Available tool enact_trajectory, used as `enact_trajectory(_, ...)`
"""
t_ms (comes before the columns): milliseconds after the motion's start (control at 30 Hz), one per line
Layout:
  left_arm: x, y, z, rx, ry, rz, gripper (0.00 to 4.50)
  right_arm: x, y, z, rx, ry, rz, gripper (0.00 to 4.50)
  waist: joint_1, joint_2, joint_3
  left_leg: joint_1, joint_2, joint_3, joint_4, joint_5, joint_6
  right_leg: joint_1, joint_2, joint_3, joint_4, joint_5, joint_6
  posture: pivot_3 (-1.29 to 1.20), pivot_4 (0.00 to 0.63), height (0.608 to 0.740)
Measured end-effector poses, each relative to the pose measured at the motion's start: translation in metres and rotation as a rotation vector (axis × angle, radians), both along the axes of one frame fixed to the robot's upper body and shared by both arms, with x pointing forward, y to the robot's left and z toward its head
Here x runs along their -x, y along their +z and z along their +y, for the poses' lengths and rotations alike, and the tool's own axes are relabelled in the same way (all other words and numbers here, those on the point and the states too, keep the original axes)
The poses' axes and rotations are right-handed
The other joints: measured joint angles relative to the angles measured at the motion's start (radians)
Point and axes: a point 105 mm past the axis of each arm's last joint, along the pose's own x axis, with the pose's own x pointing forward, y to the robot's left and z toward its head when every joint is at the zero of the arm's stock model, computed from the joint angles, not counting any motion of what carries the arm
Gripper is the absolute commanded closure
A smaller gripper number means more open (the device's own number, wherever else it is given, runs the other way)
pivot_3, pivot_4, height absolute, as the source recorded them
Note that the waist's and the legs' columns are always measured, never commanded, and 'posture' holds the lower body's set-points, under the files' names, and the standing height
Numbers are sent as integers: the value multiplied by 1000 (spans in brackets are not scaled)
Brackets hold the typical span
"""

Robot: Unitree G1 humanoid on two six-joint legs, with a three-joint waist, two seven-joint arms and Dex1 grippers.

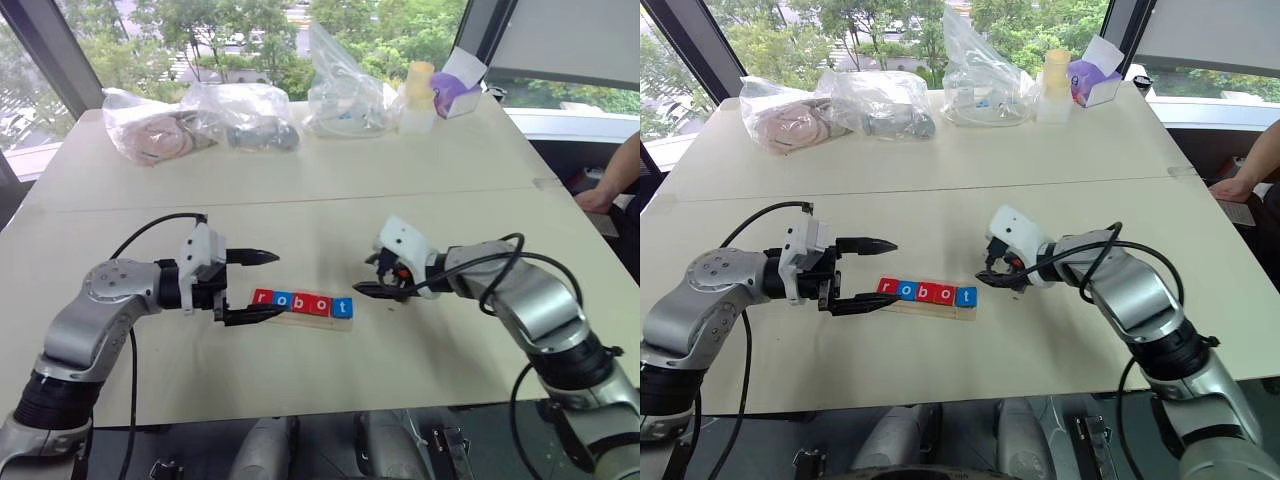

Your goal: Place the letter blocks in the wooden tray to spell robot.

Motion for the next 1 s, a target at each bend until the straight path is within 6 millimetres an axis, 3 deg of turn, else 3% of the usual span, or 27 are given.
enact_trajectory(100, 0, 0, 0, 1, 1, 1, 0, 4, -5, -7, 38, 20, -14, 1575, -1, 0, 0, 0, 0, 0, 0, 0, 0, 0, 0, 0, 0, 0, 0, 0, 150, 740)
enact_trajectory(433, -2, 1, -1, 7, 1, -6, 0, 10, -13, 11, 42, 109, -83, 1575, -1, 0, 0, 0, 0, 0, 0, 0, 0, 0, 0, 0, 0, 0, 0, 0, 150, 740)
enact_trajectory(1000, -2, 1, -1, 4, 10, -8, 0, 9, -22, 18, 53, 133, -97, 1575, -1, 0, 0, 0, 0, 0, 0, 0, 0, 0, 0, 0, 0, 0, 0, 0, 150, 740)
